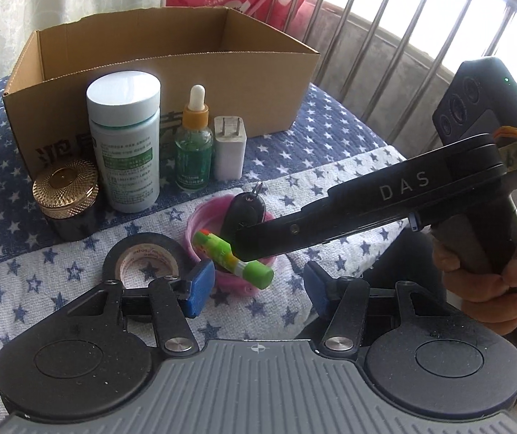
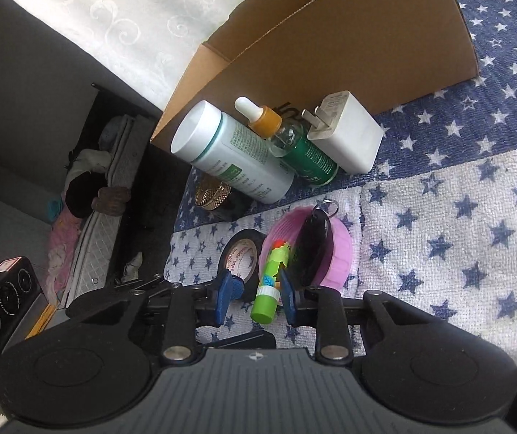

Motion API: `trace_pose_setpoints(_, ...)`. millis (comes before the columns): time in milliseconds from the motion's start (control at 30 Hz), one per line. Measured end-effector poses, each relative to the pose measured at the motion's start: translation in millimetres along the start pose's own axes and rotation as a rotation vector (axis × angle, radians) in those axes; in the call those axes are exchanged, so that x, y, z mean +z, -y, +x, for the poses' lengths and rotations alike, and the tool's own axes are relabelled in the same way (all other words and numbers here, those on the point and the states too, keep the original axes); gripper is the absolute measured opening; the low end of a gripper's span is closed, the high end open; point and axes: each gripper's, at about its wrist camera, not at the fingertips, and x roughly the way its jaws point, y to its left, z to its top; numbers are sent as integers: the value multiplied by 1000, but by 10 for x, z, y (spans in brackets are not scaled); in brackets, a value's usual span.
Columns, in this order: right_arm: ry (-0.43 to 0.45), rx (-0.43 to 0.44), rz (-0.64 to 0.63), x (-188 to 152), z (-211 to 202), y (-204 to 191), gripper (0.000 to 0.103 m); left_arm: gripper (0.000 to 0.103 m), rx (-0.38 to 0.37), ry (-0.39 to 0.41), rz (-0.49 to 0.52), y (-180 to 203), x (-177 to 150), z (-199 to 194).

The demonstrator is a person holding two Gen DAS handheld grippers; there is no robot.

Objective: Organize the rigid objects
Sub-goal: 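Grasp the green glue stick from the pink bowl with the right gripper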

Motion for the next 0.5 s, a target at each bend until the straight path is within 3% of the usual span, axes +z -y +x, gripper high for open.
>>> trace_pose_setpoints(233,-66,-41,-12,55,161,-2,21,42,12,-42,-15,-17,-21,68)
trace_pose_setpoints(500,-97,-25,30,140,234,40,20,37,16,-42,-34,-107,-33,29)
